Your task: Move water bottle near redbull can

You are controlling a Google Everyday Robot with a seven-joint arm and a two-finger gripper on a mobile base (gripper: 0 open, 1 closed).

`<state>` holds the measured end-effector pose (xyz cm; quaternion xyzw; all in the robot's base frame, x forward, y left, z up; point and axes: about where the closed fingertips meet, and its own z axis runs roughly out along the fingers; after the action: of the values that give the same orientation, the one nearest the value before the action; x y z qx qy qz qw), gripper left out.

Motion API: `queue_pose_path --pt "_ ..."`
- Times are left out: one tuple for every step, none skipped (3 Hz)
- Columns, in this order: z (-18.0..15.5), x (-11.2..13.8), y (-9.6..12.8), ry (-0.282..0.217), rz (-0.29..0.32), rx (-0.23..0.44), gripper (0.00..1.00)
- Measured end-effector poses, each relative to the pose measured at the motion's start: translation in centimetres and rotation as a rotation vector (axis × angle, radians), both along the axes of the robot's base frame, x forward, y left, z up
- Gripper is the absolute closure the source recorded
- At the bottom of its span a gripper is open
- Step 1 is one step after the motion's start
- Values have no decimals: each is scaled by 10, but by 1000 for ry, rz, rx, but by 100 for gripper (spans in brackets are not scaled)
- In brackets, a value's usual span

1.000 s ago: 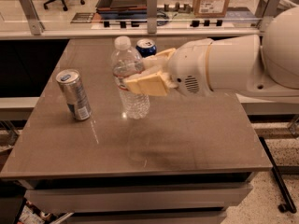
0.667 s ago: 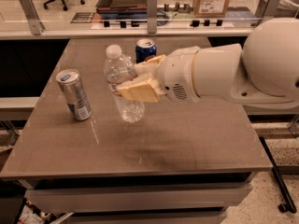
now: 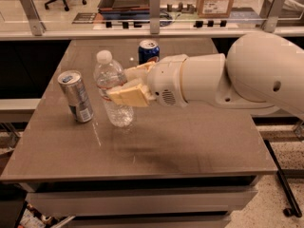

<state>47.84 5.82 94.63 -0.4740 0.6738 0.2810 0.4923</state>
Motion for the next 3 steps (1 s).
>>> queue_pose_path --pt "-4 4 12 8 31 30 100" --pt "-11 5 21 25 56 57 100" --pt "-20 5 27 43 76 74 100"
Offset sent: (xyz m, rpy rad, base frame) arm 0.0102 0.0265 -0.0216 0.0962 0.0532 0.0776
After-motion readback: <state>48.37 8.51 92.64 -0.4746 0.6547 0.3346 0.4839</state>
